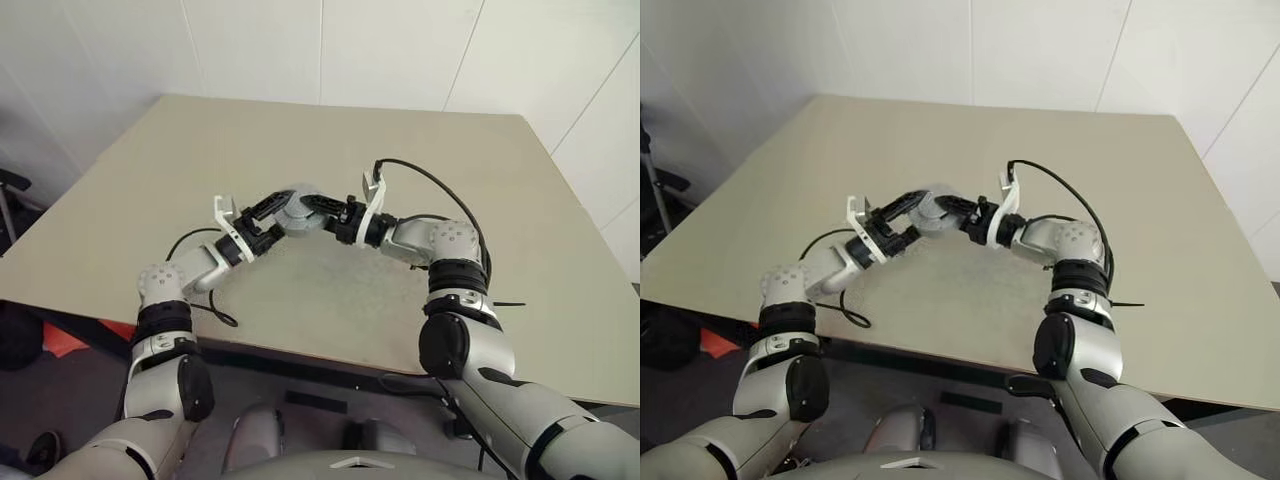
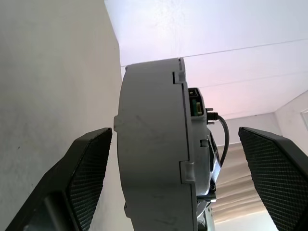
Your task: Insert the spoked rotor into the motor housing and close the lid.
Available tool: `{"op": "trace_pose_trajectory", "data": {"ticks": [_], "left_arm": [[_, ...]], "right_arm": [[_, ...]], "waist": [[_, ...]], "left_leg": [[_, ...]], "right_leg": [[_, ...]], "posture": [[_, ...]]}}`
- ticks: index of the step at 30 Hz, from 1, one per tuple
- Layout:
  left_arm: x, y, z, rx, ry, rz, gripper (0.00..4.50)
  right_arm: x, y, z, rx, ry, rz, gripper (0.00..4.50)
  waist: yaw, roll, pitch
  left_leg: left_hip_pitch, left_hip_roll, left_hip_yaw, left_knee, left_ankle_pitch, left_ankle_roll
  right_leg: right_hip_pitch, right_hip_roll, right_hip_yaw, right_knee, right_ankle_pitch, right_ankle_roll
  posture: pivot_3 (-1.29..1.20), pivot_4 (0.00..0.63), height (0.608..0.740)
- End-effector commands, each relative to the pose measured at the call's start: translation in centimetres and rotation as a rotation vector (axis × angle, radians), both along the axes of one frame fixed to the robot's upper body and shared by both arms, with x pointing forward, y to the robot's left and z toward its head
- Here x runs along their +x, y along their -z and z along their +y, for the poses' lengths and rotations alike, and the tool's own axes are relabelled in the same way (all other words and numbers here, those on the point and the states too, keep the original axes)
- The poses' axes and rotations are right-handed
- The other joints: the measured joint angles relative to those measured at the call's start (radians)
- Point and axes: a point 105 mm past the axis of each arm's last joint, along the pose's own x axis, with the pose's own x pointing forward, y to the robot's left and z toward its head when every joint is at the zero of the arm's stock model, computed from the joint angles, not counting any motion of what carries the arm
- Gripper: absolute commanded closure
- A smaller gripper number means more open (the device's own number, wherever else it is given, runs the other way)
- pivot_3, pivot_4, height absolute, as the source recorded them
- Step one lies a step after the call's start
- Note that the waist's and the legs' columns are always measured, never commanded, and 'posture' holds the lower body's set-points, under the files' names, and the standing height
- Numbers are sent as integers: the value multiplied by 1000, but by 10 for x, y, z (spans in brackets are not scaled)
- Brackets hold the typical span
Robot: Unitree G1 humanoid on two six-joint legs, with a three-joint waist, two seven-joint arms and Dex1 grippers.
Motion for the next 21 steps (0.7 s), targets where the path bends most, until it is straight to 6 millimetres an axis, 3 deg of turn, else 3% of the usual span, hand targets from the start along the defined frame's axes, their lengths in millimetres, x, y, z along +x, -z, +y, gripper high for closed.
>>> {"op": "trace_pose_trajectory", "data": {"ticks": [1,8,12,21], "left_arm": [[1,-9,-2,-12,-4,-41,28],[6,-2,-16,3,5,-16,28],[7,-5,-10,-5,-8,-27,1215],[5,-6,2,-13,-39,-44,1215]], "right_arm": [[3,-25,2,55,-2,-82,2450],[4,-25,2,50,5,-83,2450],[4,-23,-1,45,11,-81,2450],[7,-20,-2,40,23,-75,2450]], "waist": [[0,0,0],[0,0,0],[-1,0,0],[-1,0,0]], "left_leg": [[0,0,0,0,0,0],[0,0,0,1,0,0],[0,0,0,1,0,0],[0,0,0,1,0,0]], "right_leg": [[0,0,0,0,0,0],[0,0,0,1,0,0],[0,0,0,1,0,0],[0,0,0,1,0,0]], "posture": [[0,0,740],[0,0,740],[0,0,740],[0,0,740]]}}
